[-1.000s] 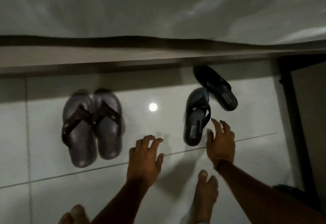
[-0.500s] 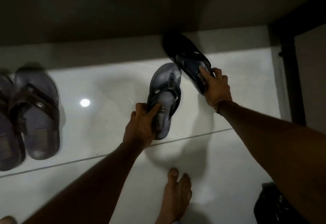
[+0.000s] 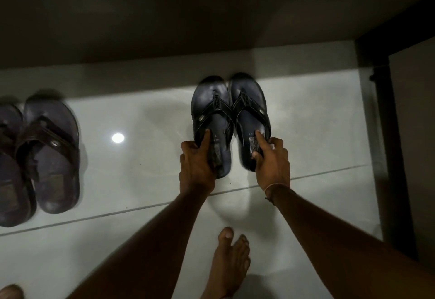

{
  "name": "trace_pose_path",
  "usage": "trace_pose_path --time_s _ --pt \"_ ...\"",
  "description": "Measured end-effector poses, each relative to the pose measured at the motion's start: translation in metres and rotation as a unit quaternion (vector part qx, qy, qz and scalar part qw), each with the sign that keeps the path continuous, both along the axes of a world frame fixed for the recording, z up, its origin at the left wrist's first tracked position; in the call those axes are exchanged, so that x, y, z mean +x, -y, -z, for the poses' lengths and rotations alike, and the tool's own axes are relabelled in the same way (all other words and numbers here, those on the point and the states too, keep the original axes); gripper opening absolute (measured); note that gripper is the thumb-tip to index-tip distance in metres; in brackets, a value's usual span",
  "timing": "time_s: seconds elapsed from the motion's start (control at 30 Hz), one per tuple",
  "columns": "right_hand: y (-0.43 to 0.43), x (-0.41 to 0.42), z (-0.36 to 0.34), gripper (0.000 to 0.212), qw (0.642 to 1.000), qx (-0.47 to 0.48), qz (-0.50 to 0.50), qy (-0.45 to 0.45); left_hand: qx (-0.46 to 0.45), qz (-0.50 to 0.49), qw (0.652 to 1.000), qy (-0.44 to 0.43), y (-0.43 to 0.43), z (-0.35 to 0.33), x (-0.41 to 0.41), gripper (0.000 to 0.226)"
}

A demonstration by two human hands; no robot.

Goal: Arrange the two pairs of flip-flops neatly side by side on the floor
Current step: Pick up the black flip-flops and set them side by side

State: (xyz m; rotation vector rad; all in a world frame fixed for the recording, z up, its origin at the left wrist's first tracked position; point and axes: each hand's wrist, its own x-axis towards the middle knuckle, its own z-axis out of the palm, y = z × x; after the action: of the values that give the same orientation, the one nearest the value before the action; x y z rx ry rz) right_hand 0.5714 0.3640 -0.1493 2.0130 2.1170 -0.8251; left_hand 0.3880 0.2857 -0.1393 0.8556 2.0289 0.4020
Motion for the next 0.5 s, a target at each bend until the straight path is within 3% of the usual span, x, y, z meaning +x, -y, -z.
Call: trace_pose_path --time_s 0.2,0.4,0.5 --pt "0.0 0.002 0.003 0.062 1.0 0.0 -0.002 -0.001 -0.01 0.039 0.999 -0.017 0.0 0.0 0.0 0.09" --pt "0.003 -0.001 0.003 0.062 1.0 -0.006 -0.005 0.023 0.006 -0.051 0.998 0.025 -0.004 0.006 0.01 0.065" --pt "0.003 -0.002 -0.006 0.06 0.999 0.002 -0.025 0.045 0.017 0.024 0.999 -0.035 0.001 0.0 0.007 0.081"
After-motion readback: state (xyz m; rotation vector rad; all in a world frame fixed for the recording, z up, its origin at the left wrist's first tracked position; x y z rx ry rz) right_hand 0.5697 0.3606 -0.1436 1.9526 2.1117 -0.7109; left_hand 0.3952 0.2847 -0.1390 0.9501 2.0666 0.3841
